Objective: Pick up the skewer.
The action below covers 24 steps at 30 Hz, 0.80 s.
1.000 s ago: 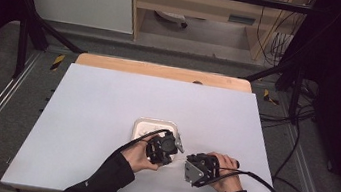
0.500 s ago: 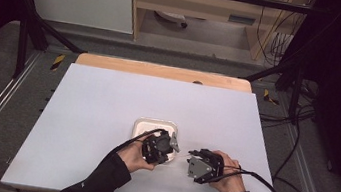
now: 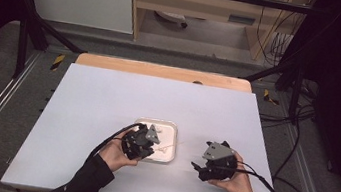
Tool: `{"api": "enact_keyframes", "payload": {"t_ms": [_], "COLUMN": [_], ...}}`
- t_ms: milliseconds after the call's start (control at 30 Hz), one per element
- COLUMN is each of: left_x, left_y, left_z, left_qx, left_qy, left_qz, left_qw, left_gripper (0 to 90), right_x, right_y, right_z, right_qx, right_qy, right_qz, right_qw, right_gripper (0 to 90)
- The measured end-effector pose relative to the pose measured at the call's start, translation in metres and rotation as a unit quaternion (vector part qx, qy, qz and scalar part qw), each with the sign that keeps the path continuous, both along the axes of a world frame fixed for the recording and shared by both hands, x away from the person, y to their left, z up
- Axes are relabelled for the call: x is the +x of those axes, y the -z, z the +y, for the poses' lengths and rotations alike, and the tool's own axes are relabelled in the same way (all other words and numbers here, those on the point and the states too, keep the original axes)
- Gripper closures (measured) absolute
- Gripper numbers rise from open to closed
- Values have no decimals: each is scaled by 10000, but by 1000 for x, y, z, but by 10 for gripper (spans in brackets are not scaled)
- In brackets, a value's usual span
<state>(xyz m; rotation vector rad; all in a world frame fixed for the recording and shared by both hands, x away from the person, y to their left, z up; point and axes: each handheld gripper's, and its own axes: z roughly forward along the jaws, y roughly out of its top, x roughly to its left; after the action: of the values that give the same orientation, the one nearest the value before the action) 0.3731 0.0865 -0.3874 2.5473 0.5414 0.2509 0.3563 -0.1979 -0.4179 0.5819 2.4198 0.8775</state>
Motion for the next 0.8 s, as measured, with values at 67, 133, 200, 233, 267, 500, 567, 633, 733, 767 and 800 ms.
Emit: {"api": "enact_keyframes", "payload": {"t_ms": [67, 133, 200, 233, 267, 500, 567, 633, 733, 767, 800], "left_x": [-2, -4, -6, -7, -8, -16, -18, -20, -23, -24, -25], "left_y": [0, 0, 1, 2, 3, 9, 11, 11, 12, 13, 14], "left_z": [7, 15, 23, 27, 33, 58, 65, 70, 79, 81, 83], "left_qx": [-103, -222, -335, -390, -468, -885, -970, -1069, -1205, -1248, -1274], "left_qy": [-86, -186, -272, -323, -384, -748, -833, -906, -1017, -1047, -1076], "left_qz": [-27, -42, -77, -98, -114, -189, -235, -273, -336, -347, -358], "left_qw": [9999, 9996, 9990, 9987, 9981, 9931, 9915, 9898, 9869, 9860, 9853], "left_gripper": [889, 889, 889, 889, 889, 889, 889, 889, 889, 889, 889], "right_x": [1, 3, 4, 4, 5, 6, 6, 7, 8, 9, 9], "right_y": [1, 2, 3, 4, 4, 5, 3, 1, -1, -2, -2], "right_z": [-1, -2, -4, -4, -5, -5, -5, -4, -2, -1, 0], "right_qx": [36, 206, 342, 392, 454, 791, 934, 1093, 1145, 1144, 1164], "right_qy": [149, 276, 375, 419, 457, 640, 705, 761, 876, 874, 871], "right_qz": [157, 289, 383, 435, 495, 797, 834, 894, 974, 962, 968], "right_qw": [9998, 9990, 9980, 9974, 9967, 9916, 9896, 9871, 9847, 9849, 9846], "right_gripper": [127, 113, 89, 78, 68, 22, 16, 10, 8, 8, 7]}}
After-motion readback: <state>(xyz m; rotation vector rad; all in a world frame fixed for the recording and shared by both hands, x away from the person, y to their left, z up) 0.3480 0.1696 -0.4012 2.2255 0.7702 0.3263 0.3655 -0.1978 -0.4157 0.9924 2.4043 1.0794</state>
